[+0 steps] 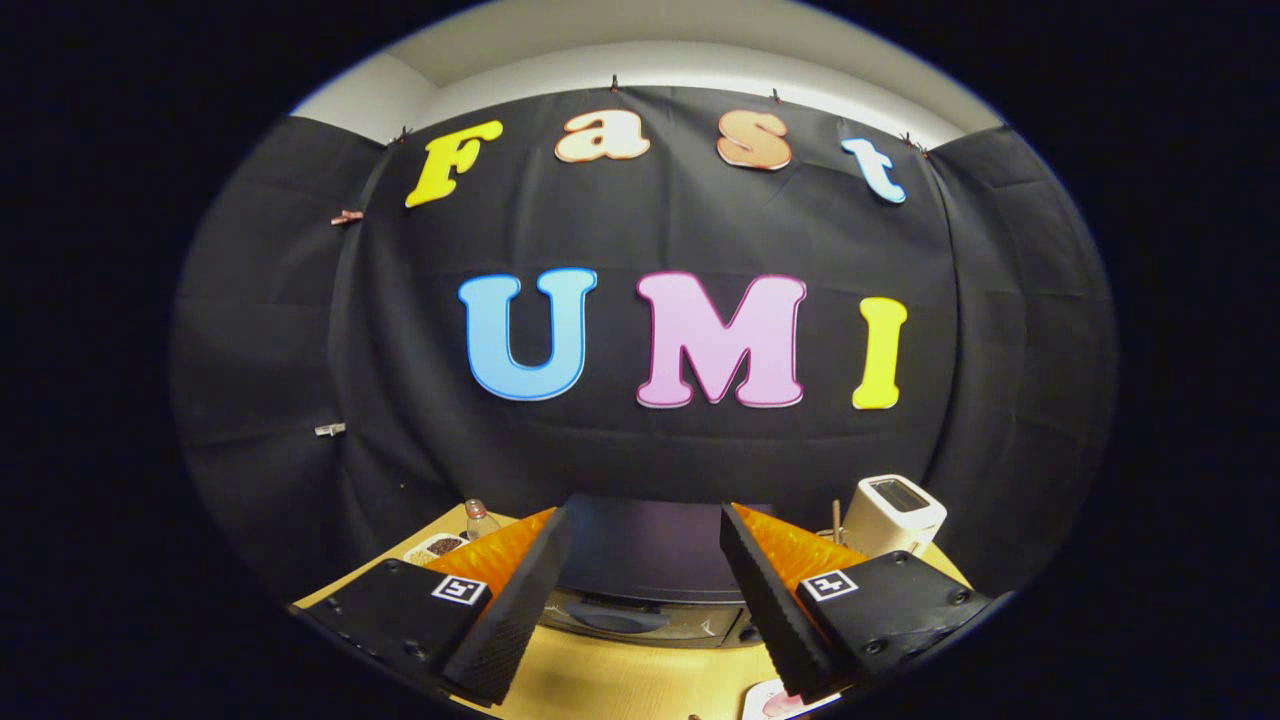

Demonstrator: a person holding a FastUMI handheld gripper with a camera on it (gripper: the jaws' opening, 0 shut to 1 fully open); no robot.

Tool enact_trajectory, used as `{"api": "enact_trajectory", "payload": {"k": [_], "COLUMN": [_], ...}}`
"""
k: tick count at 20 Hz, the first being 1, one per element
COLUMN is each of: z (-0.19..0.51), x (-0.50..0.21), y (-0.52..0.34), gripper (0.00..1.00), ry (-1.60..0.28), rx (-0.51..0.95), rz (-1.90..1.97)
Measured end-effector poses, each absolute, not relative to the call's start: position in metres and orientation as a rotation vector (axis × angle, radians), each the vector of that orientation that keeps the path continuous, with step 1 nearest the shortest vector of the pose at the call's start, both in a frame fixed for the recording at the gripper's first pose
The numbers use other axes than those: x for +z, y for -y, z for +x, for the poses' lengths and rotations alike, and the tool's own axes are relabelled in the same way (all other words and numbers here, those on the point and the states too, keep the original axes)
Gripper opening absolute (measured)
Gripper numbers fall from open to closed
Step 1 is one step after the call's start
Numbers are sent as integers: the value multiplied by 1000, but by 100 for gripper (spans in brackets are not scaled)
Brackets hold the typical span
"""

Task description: Open the toaster oven, put the food inside, and close the toaster oven door.

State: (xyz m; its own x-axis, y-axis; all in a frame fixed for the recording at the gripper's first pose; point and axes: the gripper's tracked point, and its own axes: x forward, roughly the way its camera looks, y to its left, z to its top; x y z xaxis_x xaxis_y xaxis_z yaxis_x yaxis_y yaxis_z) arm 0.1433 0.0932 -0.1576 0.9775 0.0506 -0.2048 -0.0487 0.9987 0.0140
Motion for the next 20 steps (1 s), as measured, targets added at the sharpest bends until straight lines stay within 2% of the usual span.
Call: {"api": "enact_trajectory", "payload": {"k": [5, 9, 20], "z": [175, 175, 190], "x": [-230, -293, -340], "y": [-103, -103, -102], "gripper": [98, 99, 99], "ry": [-346, -494, -566], "rx": [32, 1, -72], "rz": [24, 31, 31]}}
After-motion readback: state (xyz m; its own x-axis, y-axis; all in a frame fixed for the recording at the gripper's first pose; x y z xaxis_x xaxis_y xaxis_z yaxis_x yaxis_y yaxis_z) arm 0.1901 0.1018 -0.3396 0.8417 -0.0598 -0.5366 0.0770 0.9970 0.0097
